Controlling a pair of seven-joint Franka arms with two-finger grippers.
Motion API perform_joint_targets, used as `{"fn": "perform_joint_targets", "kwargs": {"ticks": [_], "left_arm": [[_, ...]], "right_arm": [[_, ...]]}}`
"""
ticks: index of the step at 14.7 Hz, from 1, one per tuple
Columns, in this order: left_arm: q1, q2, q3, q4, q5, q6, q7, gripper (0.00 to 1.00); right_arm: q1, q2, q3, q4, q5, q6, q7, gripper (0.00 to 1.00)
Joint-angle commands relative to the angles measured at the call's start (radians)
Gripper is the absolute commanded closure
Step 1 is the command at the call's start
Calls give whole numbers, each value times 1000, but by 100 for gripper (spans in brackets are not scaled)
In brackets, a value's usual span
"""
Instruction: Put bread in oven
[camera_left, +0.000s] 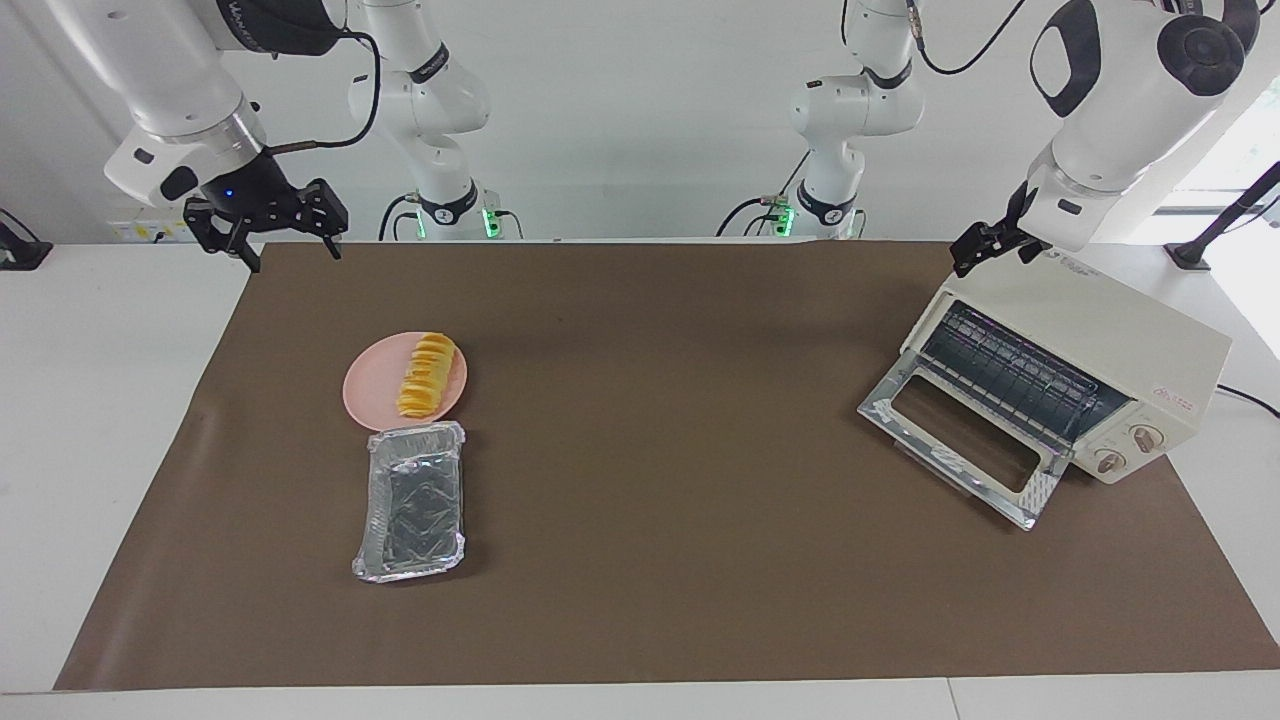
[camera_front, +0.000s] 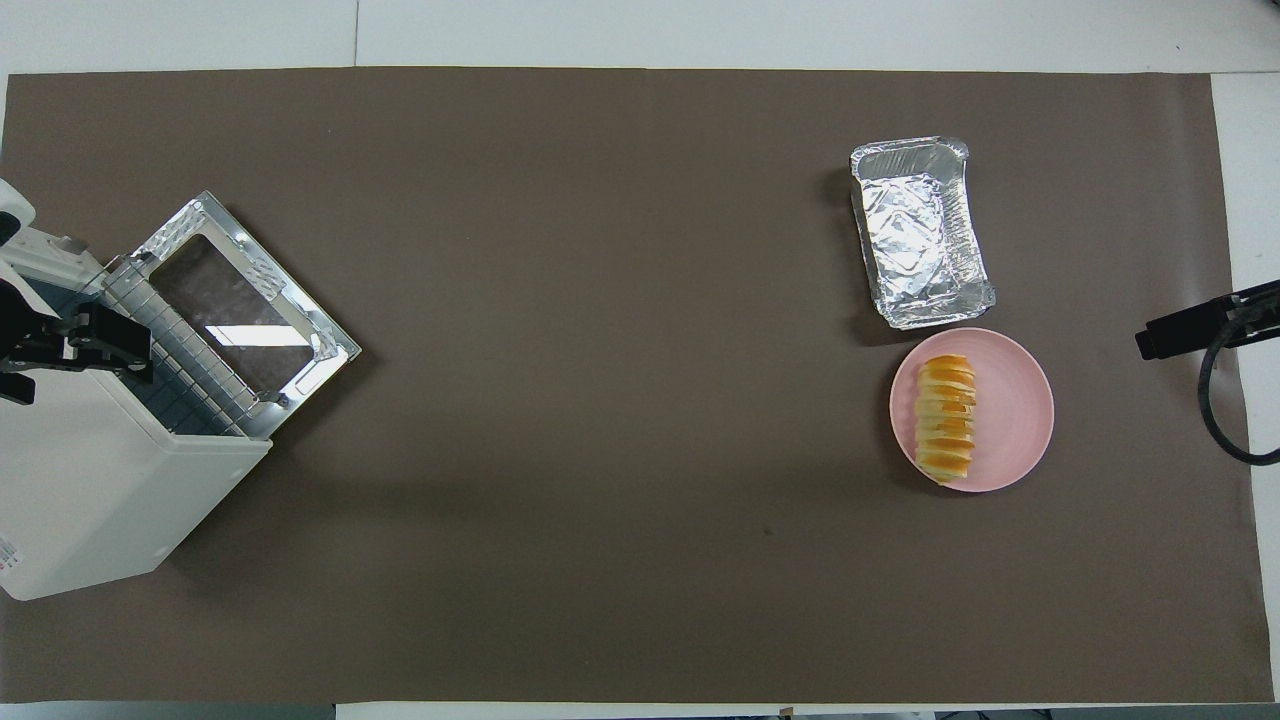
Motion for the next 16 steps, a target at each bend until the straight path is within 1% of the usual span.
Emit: {"fn": "perform_joint_targets", "kwargs": {"ticks": [1,4,6,7,10,12,14,16], "left_arm": [[12,-17,-6,-4,-15,-10,3,0],[12,-17,-5,-4,-15,-10,3,0],[12,-17,-5,-4,-15,-10,2,0],[12,-17,-5,-4,-15,-10,3,0],[12,-17,-6,-4,-15,-10,2,0],[12,-17,-5,-4,-15,-10,3,0],[12,-17,-5,-4,-15,-10,3,0],[12,-17,-5,-4,-15,-10,3,0]], "right_arm": [[-16,-6,7,-4,-8,8,-11,0],[-14,-7,7,-7,-8,5,-16,0],[-11,-32,7,-58,-8,13,-20,0],[-5,-56,9,-113,-5,37,-17,0],[2,-141,19,-347,-4,218,-5,0],[18,-170,27,-485,-4,359,38,0],[38,-140,29,-538,2,425,84,0],[64,-75,29,-563,5,511,116,0]]}}
